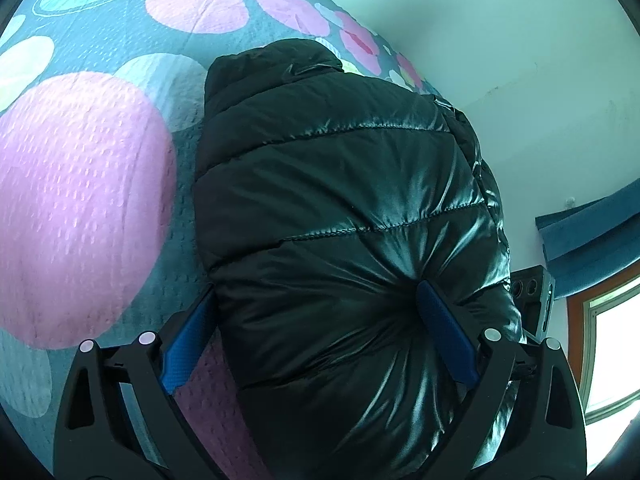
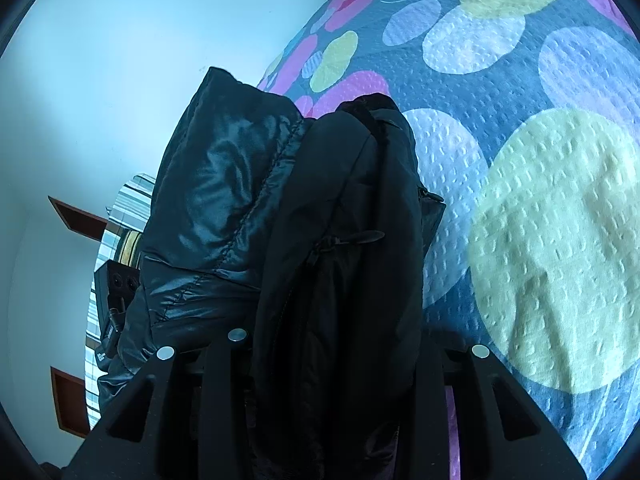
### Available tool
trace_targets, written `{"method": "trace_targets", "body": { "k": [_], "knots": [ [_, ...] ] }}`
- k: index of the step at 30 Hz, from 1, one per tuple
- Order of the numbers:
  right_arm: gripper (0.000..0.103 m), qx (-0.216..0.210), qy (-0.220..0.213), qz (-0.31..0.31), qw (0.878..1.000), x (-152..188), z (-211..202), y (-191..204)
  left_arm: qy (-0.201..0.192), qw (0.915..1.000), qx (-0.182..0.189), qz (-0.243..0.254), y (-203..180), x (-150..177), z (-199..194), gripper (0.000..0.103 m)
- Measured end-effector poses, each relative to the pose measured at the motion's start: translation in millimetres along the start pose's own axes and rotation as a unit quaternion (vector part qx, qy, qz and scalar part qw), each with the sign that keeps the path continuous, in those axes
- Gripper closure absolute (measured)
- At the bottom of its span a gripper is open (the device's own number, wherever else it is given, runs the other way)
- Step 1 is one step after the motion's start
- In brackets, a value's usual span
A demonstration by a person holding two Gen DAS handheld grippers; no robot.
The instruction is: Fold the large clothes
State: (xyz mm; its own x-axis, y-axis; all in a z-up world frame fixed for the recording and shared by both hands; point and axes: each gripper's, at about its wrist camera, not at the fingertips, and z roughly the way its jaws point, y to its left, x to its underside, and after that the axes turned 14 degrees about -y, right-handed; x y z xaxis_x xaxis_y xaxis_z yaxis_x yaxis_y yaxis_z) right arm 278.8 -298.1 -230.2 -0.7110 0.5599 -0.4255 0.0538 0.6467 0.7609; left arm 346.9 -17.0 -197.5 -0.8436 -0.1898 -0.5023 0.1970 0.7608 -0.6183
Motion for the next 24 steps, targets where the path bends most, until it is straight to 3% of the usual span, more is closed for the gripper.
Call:
{"method": "trace_targets", "body": {
  "k": [12,24],
  "knots": [
    [0.071,-0.016,-0.008,-0.018,1.0,1.7,6.9,29.0,-0.021,0.9992,0.015,0.03,-12.0,-14.1,-19.3,0.008],
    [0.072,-0.074,0.02,-0.035,0.996,-5.2,97.3,94.6,-0.065,0.997,-0.031,0.028,39.7,-65.1,-65.6,0.008]
  ]
}}
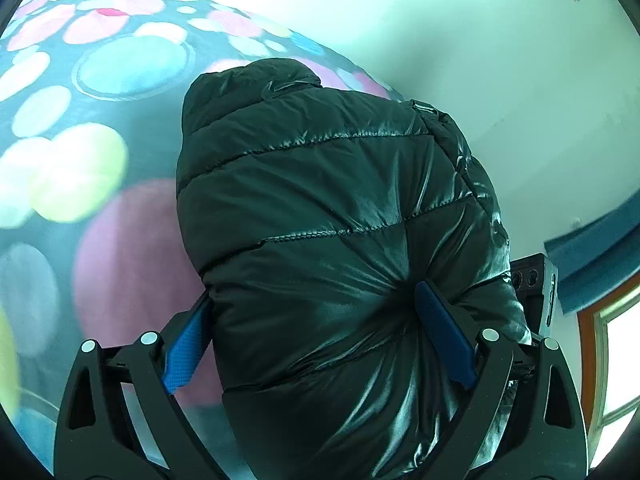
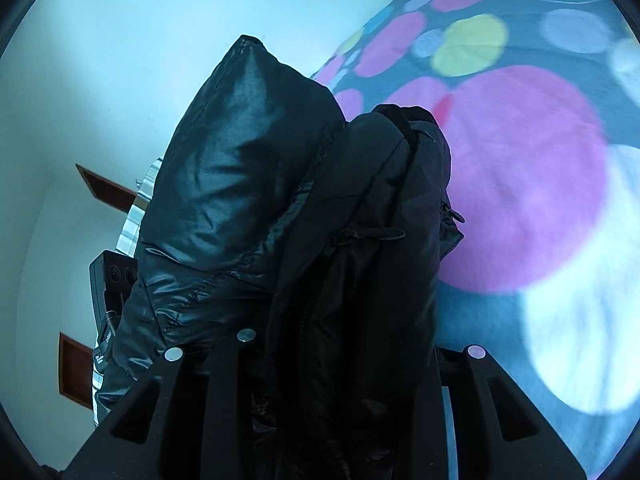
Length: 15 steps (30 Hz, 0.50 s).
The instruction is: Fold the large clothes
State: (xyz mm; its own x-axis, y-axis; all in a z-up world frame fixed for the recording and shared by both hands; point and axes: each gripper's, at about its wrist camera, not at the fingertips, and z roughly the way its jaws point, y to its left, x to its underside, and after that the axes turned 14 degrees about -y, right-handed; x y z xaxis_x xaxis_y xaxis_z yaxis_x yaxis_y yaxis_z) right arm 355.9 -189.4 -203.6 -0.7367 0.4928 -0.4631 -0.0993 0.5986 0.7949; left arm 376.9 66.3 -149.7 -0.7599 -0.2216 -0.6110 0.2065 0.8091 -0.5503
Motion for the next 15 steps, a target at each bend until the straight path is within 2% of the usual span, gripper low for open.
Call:
{"method": "trace_targets", "body": {
  "k": [3,6,8,12,15],
  "knots": [
    [0.072,-0.001,0.008,-0.002,1.0,-2.2,31.2,5.7,0.0,0.9999,-0.014,-0.004,23.1,-11.2,1.3,0.008],
    [0.073,0.019,0.016,0.005,1.0,-0.3,47.6,-1.7,0.012,0.9989,-0.045,-0.002,37.2,-10.3,13.8,0.007],
    [0.073,0.035,0.015,0.004,0.999,1.3,51.8,-9.2,0.014,0.9983,-0.057,0.003,43.1,-8.3,17.7,0.007],
    [0.073,0.042,0.013,0.004,0.999,3.4,52.8,-19.7,0.005,0.9953,-0.087,0.041,34.5,-2.3,23.8,0.007],
    [0.072,0.041,0.013,0.01,0.999,7.2,47.2,-24.2,0.002,0.9945,-0.094,0.045,34.9,1.8,23.3,0.007]
  ]
}}
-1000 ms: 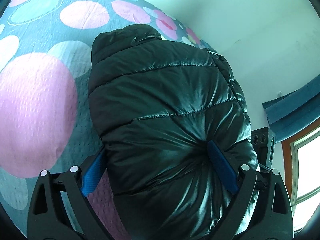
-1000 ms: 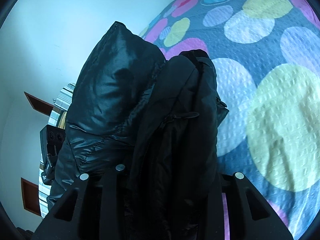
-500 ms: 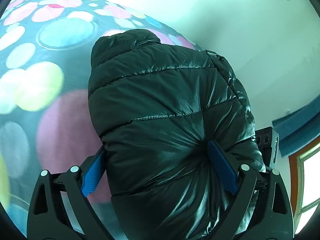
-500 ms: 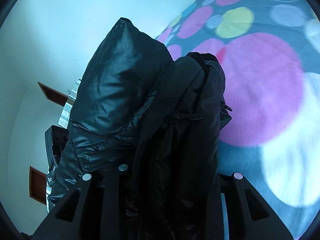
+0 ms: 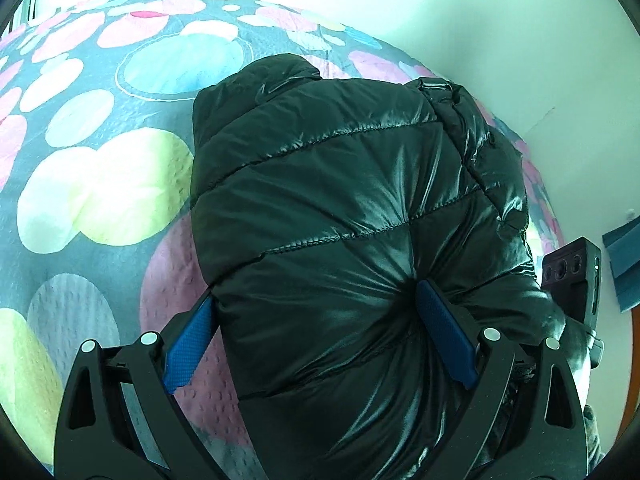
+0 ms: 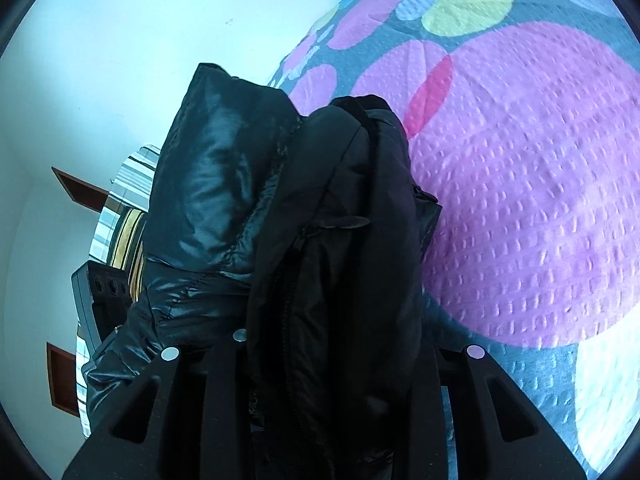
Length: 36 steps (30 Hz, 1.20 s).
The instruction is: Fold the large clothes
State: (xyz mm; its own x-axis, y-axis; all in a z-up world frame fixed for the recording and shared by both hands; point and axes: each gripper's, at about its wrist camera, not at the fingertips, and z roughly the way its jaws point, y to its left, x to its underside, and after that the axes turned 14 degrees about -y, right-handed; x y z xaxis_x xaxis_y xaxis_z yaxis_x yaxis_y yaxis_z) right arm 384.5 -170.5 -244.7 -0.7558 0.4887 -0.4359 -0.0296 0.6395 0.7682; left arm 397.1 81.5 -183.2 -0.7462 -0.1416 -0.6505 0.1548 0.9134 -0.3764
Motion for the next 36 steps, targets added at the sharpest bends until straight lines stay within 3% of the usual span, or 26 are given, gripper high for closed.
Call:
{"method": "trace_targets", "body": {
  "k": [9,18,22,24,28,33,36],
  "knots": [
    [0.062,0.006,-0.009,-0.006,1.0,0.4,-23.2,6.0,-0.011,0.9992,0.019,-0.032,7.5,-2.2,-11.5,0.006],
    [0.045,0.069,-0.074,-0.068,0.993,8.3,-90.6,39.8,-0.057,0.9971,-0.05,-0.005,-3.6,3.7,-71.4,0.007],
    [0.044,0.124,-0.117,-0.116,0.978,21.8,-128.5,70.1,-0.082,0.9936,-0.075,0.02,-22.6,17.9,-107.6,0.007],
    [0.037,0.152,-0.135,-0.139,0.969,31.8,-144.5,89.0,-0.094,0.9918,-0.082,0.027,-31.9,26.1,-125.8,0.007],
    [0.032,0.176,-0.155,-0.178,0.956,50.1,-164.2,115.5,-0.127,0.9865,-0.095,0.04,-55.8,38.0,-158.7,0.007],
    [0.026,0.213,-0.175,-0.243,0.93,79.6,-180.1,151.2,-0.163,0.9789,-0.116,0.043,-70.2,51.7,-191.6,0.006],
    [0.024,0.22,-0.183,-0.261,0.922,90.9,-185.0,159.0,-0.174,0.976,-0.124,0.041,-75.9,60.5,-206.9,0.006]
  ]
}}
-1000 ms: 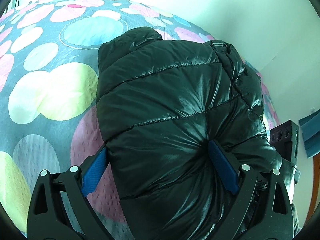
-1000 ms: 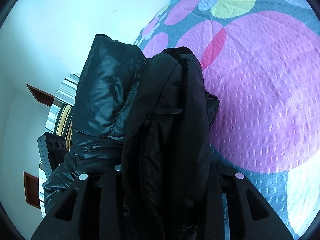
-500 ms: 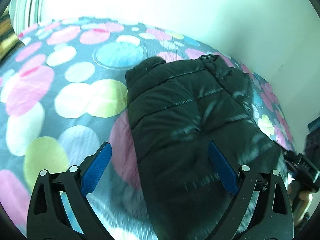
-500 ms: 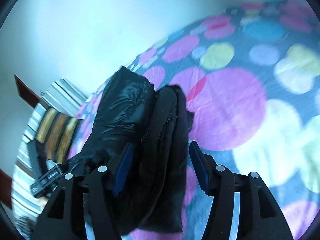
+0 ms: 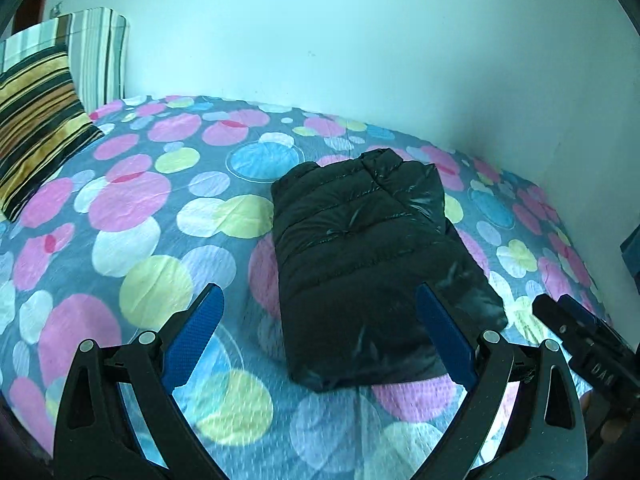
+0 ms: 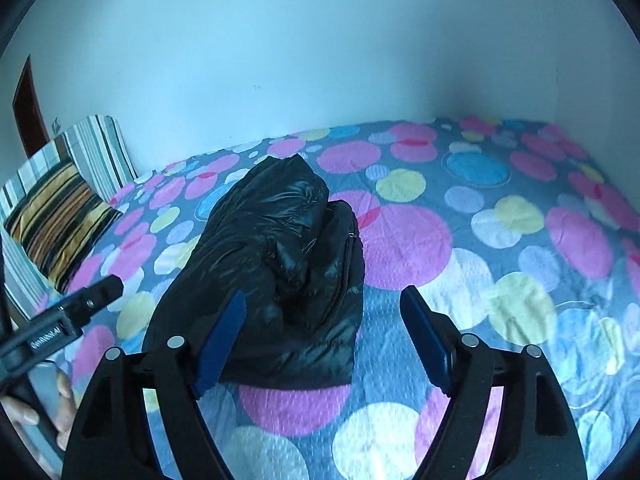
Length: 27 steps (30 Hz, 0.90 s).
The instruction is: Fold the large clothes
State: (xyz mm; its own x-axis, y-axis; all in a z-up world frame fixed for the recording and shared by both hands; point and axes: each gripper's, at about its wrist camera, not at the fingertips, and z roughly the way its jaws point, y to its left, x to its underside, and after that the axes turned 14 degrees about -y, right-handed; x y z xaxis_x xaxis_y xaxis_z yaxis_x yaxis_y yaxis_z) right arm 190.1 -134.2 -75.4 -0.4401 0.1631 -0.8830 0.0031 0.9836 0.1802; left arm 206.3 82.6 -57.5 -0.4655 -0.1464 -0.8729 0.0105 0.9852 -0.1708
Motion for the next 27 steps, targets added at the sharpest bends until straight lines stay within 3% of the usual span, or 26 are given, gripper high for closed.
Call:
{"method": "trace_targets", "body": {
  "k": [8,27],
  "knots": [
    [0.024,0.005,-0.007,-0.004,1.0,10.2,-18.1,3.5,-0.013,0.9996,-0.005,0.022,-15.3,10.9,-30.3,0.006],
    [0.024,0.011,-0.033,-0.022,0.999,2.9,-41.5,11.9,-0.042,0.9984,-0.013,0.035,-27.8,7.4,-55.1,0.006]
  ]
}}
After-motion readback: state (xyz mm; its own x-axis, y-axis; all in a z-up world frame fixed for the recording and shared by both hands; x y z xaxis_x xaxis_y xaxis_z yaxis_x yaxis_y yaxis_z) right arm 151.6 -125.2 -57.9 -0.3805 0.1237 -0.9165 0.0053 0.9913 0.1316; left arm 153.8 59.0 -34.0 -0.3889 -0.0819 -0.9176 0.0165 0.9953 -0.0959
